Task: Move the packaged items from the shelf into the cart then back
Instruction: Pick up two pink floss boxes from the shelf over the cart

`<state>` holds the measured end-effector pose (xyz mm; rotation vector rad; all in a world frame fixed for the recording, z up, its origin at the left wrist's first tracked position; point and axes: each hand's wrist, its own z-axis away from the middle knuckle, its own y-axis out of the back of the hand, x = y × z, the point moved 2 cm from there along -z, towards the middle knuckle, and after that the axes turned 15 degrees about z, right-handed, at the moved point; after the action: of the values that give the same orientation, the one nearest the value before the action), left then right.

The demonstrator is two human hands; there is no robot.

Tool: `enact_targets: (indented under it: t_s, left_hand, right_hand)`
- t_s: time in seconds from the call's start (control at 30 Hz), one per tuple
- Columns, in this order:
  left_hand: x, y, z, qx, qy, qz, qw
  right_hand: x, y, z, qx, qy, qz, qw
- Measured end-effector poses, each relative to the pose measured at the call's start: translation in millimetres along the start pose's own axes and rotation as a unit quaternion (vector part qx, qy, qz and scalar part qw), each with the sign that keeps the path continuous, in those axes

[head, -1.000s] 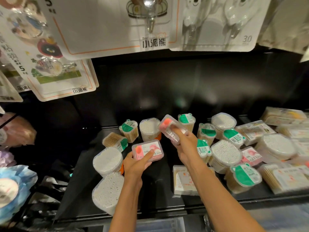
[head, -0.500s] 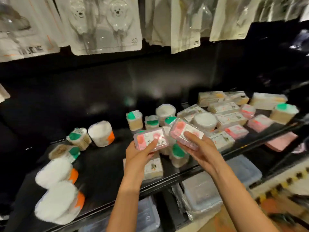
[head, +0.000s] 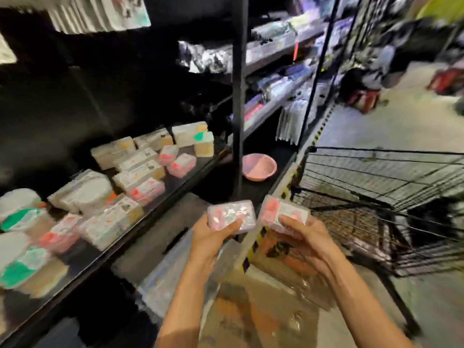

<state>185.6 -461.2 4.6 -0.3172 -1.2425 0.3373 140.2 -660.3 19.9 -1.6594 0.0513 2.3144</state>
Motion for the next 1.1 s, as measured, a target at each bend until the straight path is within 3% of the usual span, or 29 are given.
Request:
enact_targets:
  t_s: [0.23,0.47,0.83,1.1]
  left_hand:
    - [-62,-137,-29,-0.128,0.061,-0.063,0.988]
    - [-117,-251,-81,-0.205,0.103,-0.096,0.969]
    - [-209,-447,-206,-0.259,0.198,-0.142,0.935]
    - [-299,-527,-276,-0.263,0.228,-0.211,0.913]
  right_hand:
    - [-13,146,3,0.119,-0.004,-0.068,0.991]
    - [-20,251,-27,0.195,-0.006,-0.090,0.977]
    - [-51,427,-147,0.269,-0.059,-0.066,0.959]
    - [-34,525,-225,0.312,-0.125,0.003,0.942]
